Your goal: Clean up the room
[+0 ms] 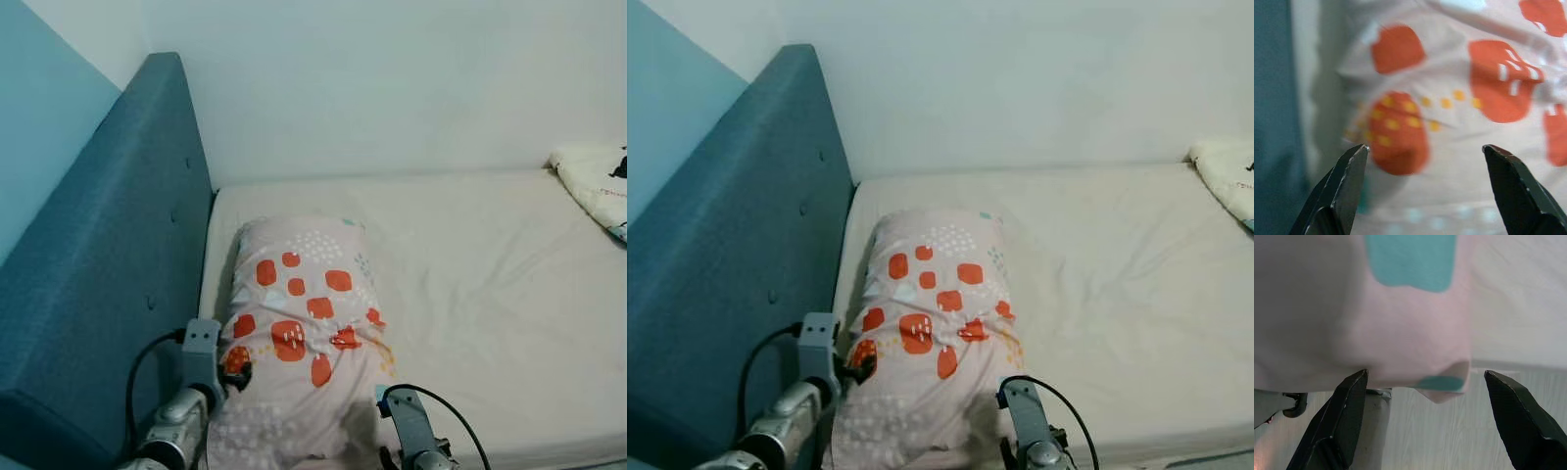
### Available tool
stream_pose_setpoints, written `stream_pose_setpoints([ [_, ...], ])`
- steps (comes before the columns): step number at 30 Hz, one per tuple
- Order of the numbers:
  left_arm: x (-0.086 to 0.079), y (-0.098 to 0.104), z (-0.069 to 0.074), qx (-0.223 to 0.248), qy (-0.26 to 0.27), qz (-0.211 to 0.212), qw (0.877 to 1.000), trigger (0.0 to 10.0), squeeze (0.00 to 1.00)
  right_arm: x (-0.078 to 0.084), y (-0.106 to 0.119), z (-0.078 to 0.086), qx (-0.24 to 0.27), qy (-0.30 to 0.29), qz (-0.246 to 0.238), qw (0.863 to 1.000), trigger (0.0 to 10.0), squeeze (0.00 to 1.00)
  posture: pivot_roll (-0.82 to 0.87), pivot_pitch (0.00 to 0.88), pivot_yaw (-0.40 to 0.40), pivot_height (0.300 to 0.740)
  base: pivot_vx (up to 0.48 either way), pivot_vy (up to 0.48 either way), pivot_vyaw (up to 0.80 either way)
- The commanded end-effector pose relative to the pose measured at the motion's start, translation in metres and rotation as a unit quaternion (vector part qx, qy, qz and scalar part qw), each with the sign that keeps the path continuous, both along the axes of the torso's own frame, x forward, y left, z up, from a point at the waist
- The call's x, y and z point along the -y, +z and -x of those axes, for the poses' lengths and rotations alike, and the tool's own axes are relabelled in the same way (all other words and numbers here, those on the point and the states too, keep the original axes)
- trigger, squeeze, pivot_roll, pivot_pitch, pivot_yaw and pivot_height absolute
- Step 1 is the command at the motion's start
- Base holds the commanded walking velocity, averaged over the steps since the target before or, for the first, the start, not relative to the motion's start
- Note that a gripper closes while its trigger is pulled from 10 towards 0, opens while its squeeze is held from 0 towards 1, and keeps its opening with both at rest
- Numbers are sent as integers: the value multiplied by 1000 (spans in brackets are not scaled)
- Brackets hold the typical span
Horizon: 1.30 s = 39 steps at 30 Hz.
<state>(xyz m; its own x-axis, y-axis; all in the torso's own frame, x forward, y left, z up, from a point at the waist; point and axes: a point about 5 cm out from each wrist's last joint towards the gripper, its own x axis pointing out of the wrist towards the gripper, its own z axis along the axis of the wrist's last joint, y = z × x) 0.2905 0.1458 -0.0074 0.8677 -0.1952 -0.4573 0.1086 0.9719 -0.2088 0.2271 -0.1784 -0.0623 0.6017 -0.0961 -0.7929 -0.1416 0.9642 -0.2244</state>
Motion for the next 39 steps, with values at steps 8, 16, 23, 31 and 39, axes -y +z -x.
stream_pose_setpoints([
  [8, 33, 3, -5, -20, -4, 18, 1000, 10000, 0, -3, 1, 0, 35, -14, -23, 999, 10000, 0, -98, 176, 44, 735, 0, 0, 0],
  [16, 40, 26, -25, 30, 28, -8, 999, 10000, 0, -5, 7, -9, 52, -21, -21, 998, 10000, 0, -120, 221, 39, 710, 0, 0, 0],
  [23, 10, 37, -36, 51, 124, -53, 990, 10000, 0, -14, 12, -15, 83, -10, -46, 995, 10000, 0, -133, 237, 36, 675, 0, 0, 0],
  [31, -6, 42, -41, 48, 162, -41, 985, 10000, 0, -27, 19, -20, 121, -3, -96, 988, 10000, 0, -150, 254, 43, 645, 0, 0, 0],
  [39, -4, 35, -38, 5, 161, 7, 987, 10000, 0, -45, 53, -38, 242, -17, -221, 945, 10000, 0, -176, 282, 47, 597, 0, 0, 0],
])
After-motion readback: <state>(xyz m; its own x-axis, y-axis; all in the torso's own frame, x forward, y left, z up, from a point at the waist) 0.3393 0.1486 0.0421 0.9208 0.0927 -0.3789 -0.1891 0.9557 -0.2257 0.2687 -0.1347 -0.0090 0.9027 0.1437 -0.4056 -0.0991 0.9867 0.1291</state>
